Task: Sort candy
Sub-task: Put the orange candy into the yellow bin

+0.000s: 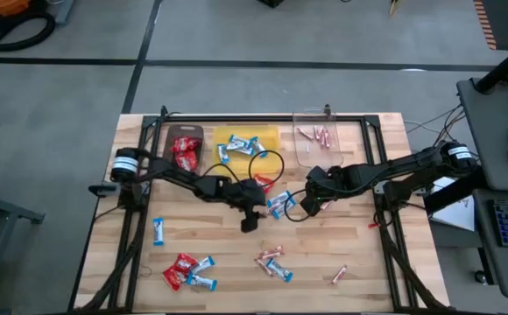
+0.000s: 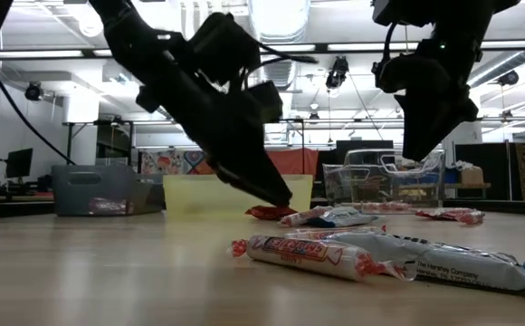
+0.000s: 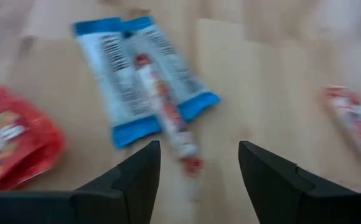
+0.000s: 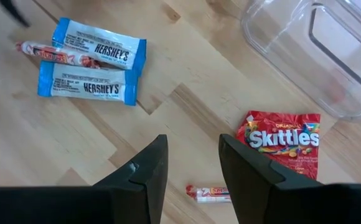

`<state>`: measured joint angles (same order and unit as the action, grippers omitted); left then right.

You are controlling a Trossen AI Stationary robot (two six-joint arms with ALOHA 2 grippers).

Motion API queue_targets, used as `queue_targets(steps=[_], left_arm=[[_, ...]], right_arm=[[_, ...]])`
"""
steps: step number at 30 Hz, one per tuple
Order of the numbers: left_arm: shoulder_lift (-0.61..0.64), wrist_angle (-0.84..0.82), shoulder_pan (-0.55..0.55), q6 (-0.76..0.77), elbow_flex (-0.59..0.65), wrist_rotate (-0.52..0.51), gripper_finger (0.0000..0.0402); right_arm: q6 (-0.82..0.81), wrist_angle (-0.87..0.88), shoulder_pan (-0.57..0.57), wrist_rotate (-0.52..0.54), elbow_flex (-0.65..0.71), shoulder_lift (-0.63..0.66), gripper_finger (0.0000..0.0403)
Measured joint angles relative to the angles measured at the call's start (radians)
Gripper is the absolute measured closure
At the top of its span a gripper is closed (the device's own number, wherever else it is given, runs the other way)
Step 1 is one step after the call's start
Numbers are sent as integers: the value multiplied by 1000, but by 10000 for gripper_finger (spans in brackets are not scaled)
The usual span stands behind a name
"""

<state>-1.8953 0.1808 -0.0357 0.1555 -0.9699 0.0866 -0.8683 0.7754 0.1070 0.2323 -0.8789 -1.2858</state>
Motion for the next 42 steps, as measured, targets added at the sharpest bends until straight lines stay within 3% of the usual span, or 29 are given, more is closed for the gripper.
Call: queue_targets(steps=[3, 10, 21, 26, 33, 42], left_arm=[[-18, 12, -4, 18, 0, -79, 207], [-31, 75, -28, 27, 0, -96, 212], [-88, 146, -88, 27, 0, -273, 221], [-89, 119, -93, 19, 0, -306, 269], [-91, 91, -96, 18, 0, -305, 379], [-30, 55, -95, -62, 0, -284, 392]], right_arm=[[5, -3, 0, 4, 0, 0, 270], [6, -3, 0, 4, 0, 0, 275], [16, -4, 0, 31, 0, 0, 275], [16, -4, 0, 31, 0, 0, 275], [17, -6, 0, 33, 0, 0, 275], [80, -35, 1, 35, 1, 0, 275]])
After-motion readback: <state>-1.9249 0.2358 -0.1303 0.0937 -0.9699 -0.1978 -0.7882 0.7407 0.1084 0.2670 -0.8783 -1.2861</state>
